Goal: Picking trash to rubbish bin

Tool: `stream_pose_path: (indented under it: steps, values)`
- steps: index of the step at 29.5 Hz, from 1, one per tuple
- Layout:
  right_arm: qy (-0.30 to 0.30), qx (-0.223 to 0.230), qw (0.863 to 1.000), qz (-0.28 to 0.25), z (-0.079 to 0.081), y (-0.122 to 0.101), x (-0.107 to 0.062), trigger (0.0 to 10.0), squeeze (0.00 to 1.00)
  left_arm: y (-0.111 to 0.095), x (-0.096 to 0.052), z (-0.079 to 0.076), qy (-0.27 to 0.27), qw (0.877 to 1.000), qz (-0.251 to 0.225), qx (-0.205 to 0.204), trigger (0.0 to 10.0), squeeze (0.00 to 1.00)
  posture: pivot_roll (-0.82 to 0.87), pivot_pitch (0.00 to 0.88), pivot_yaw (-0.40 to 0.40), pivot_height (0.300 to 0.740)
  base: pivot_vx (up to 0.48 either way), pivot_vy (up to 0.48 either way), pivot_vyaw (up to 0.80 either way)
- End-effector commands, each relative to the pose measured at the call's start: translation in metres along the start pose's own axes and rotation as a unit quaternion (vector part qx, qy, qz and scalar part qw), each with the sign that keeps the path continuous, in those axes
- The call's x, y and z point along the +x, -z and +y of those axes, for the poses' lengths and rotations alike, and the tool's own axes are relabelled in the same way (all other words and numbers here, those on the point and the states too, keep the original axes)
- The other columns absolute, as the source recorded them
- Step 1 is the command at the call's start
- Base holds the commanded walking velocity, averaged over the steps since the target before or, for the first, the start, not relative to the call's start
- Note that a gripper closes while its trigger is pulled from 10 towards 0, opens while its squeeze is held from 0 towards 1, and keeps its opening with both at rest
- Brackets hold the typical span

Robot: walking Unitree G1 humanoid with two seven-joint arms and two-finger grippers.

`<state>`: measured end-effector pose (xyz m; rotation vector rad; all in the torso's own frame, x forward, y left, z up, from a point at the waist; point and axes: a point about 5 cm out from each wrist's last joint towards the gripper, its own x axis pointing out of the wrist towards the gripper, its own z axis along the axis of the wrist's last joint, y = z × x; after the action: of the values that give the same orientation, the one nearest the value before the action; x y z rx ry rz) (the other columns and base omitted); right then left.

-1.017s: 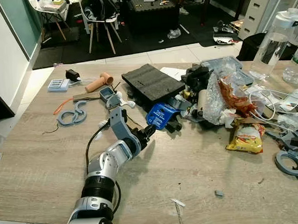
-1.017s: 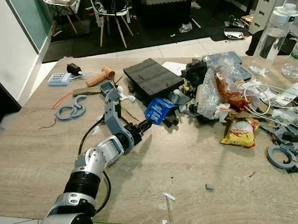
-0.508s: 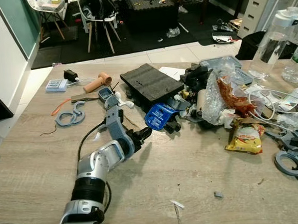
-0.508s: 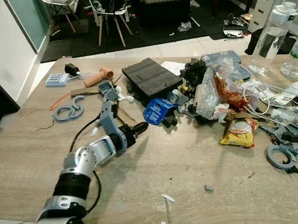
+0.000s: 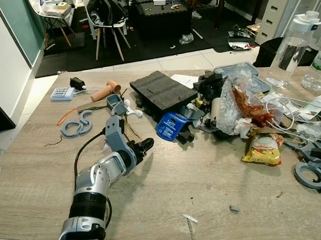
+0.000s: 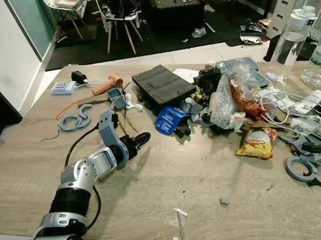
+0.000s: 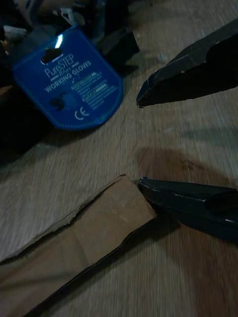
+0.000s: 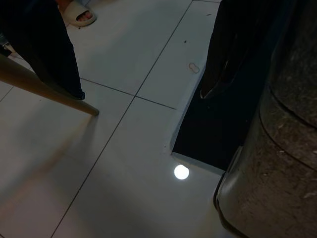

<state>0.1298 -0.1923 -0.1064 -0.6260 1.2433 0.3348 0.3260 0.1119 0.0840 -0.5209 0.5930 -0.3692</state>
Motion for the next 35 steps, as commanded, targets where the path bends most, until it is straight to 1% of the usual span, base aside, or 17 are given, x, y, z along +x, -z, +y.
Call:
stream_pose_path:
  steps: [1, 2, 4, 8, 10, 12, 16, 17, 20, 23, 24, 25, 26, 28, 29, 32, 35]
  values:
    - [-0.031, -0.003, 0.999, -0.009, 0.019, -0.006, 0.000, 10.0, 0.00, 0.040, -0.015, 0.050, -0.111, 0.989, 0.092, 0.015, 10.0, 0.00, -0.04, 0.034, 0.057, 0.740, 0.000, 0.000, 0.00]
    - [-0.031, -0.003, 0.999, -0.009, 0.019, -0.006, 0.000, 10.0, 0.00, 0.040, -0.015, 0.050, -0.111, 0.989, 0.092, 0.015, 10.0, 0.00, -0.04, 0.034, 0.057, 0.740, 0.000, 0.000, 0.00]
    - [-0.031, -0.003, 0.999, -0.009, 0.019, -0.006, 0.000, 10.0, 0.00, 0.038, -0.018, 0.058, -0.128, 0.987, 0.093, 0.037, 10.0, 0.00, -0.04, 0.034, 0.057, 0.740, 0.000, 0.000, 0.00]
    - [-0.032, -0.003, 0.999, -0.010, 0.018, -0.007, 0.000, 10.0, 0.00, 0.023, -0.028, 0.077, -0.193, 0.972, 0.075, 0.113, 10.0, 0.00, -0.04, 0.036, 0.057, 0.740, 0.000, 0.000, 0.00]
    - [-0.031, -0.003, 0.999, -0.010, 0.018, -0.007, 0.000, 10.0, 0.00, 0.012, -0.031, 0.082, -0.220, 0.962, 0.058, 0.152, 10.0, 0.00, -0.04, 0.035, 0.056, 0.740, 0.000, 0.000, 0.00]
    - [-0.031, -0.003, 0.999, -0.010, 0.018, -0.007, 0.000, 10.0, 0.00, 0.007, -0.032, 0.083, -0.230, 0.956, 0.052, 0.173, 10.0, 0.00, -0.04, 0.035, 0.056, 0.740, 0.000, 0.000, 0.00]
    - [-0.031, -0.004, 0.999, -0.010, 0.018, -0.007, 0.000, 10.0, 0.00, 0.000, -0.032, 0.082, -0.245, 0.945, 0.042, 0.212, 10.0, 0.00, -0.04, 0.034, 0.055, 0.740, 0.000, 0.000, 0.00]
    - [-0.031, -0.004, 0.999, -0.010, 0.018, -0.007, 0.000, 10.0, 0.00, 0.000, -0.032, 0.082, -0.245, 0.945, 0.042, 0.212, 10.0, 0.00, -0.04, 0.034, 0.055, 0.740, 0.000, 0.000, 0.00]
    - [-0.031, -0.004, 0.999, -0.010, 0.017, -0.007, 0.000, 10.0, 0.00, -0.008, -0.033, 0.080, -0.259, 0.931, 0.029, 0.255, 10.0, 0.00, -0.04, 0.033, 0.054, 0.740, 0.000, 0.000, 0.00]
    - [-0.030, -0.004, 0.999, -0.010, 0.017, -0.008, 0.000, 10.0, 0.00, -0.014, -0.032, 0.078, -0.264, 0.926, 0.014, 0.270, 10.0, 0.00, -0.04, 0.033, 0.054, 0.740, 0.000, 0.000, 0.00]
    - [-0.030, -0.004, 0.999, -0.010, 0.017, -0.008, 0.000, 10.0, 0.00, -0.020, -0.030, 0.072, -0.261, 0.923, -0.010, 0.284, 10.0, 0.00, -0.04, 0.034, 0.054, 0.740, 0.000, 0.000, 0.00]
    - [-0.030, -0.004, 0.999, -0.010, 0.017, -0.008, 0.000, 10.0, 0.00, -0.020, -0.030, 0.072, -0.261, 0.923, -0.010, 0.284, 10.0, 0.00, -0.04, 0.034, 0.054, 0.740, 0.000, 0.000, 0.00]
    - [-0.030, -0.005, 0.999, -0.010, 0.017, -0.008, 0.000, 10.0, 0.00, -0.026, -0.028, 0.065, -0.255, 0.918, -0.036, 0.301, 10.0, 0.00, -0.04, 0.034, 0.054, 0.740, 0.000, 0.000, 0.00]
    - [-0.030, -0.005, 0.999, -0.009, 0.017, -0.008, 0.000, 10.0, 0.00, -0.034, -0.029, 0.059, -0.259, 0.907, -0.061, 0.325, 10.0, 0.00, -0.04, 0.035, 0.054, 0.740, 0.000, 0.000, 0.00]
    - [-0.030, -0.005, 0.999, -0.009, 0.017, -0.008, 0.000, 10.0, 0.00, -0.034, -0.029, 0.059, -0.259, 0.907, -0.061, 0.325, 10.0, 0.00, -0.04, 0.035, 0.054, 0.740, 0.000, 0.000, 0.00]
    - [-0.030, -0.005, 0.999, -0.009, 0.017, -0.008, 0.000, 10.0, 0.00, -0.041, -0.030, 0.056, -0.268, 0.892, -0.082, 0.354, 10.0, 0.00, -0.04, 0.036, 0.053, 0.740, 0.000, 0.000, 0.00]
    - [-0.030, -0.006, 0.999, -0.009, 0.017, -0.008, 0.000, 10.0, 0.00, -0.042, -0.029, 0.053, -0.260, 0.890, -0.090, 0.363, 10.0, 0.00, -0.04, 0.035, 0.053, 0.740, 0.000, 0.000, 0.00]
